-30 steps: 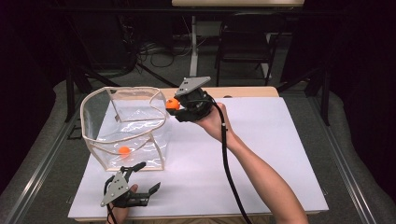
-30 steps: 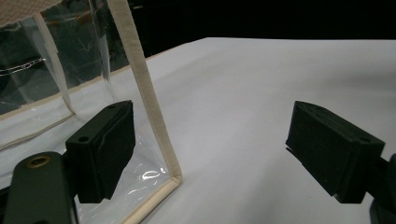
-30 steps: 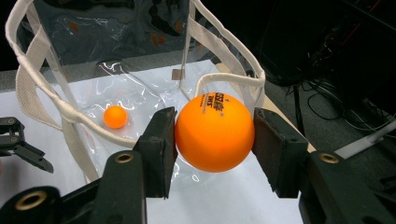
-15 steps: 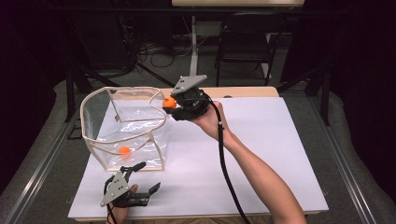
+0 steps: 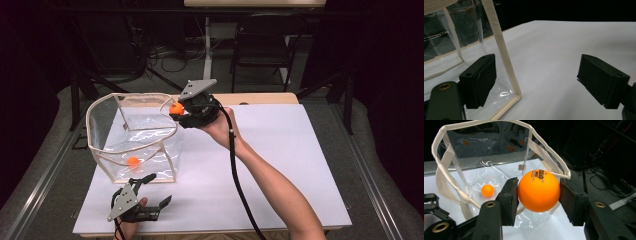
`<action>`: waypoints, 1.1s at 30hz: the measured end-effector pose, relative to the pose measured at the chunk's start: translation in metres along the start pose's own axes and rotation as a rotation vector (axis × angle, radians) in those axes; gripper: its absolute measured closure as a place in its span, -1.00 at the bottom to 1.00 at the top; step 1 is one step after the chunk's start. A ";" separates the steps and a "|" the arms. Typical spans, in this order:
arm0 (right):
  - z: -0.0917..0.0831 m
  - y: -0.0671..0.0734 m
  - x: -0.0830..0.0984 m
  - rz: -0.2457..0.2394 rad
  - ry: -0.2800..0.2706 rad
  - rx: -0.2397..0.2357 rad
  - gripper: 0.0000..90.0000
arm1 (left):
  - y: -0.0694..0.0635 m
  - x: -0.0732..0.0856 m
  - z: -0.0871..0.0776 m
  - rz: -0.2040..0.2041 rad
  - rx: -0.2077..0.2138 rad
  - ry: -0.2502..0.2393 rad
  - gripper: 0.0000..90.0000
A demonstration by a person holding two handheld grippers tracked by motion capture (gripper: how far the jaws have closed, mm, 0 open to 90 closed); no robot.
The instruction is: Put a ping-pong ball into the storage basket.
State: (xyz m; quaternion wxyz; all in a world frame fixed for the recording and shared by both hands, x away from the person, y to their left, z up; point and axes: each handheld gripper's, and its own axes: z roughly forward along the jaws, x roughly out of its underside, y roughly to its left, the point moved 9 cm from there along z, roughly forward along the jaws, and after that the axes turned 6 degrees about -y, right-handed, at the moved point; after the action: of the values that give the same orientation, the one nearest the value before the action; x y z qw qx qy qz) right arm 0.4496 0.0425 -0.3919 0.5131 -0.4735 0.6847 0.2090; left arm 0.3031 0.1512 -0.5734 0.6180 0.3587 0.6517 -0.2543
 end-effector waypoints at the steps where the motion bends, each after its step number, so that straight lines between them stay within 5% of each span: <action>1: 0.000 0.000 0.000 0.000 0.001 0.000 0.13 | 0.000 0.000 0.000 0.000 0.000 0.000 -0.66; 33: 0.010 0.012 -0.010 -0.015 -0.022 -0.015 0.13 | 0.000 0.000 0.000 -0.001 0.001 -0.002 -0.66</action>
State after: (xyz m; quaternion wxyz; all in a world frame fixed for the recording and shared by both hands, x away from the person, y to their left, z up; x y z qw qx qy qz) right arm 0.4446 0.0602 -0.3897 0.5187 -0.4801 0.6739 0.2155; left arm 0.3032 0.1512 -0.5733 0.6183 0.3585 0.6511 -0.2554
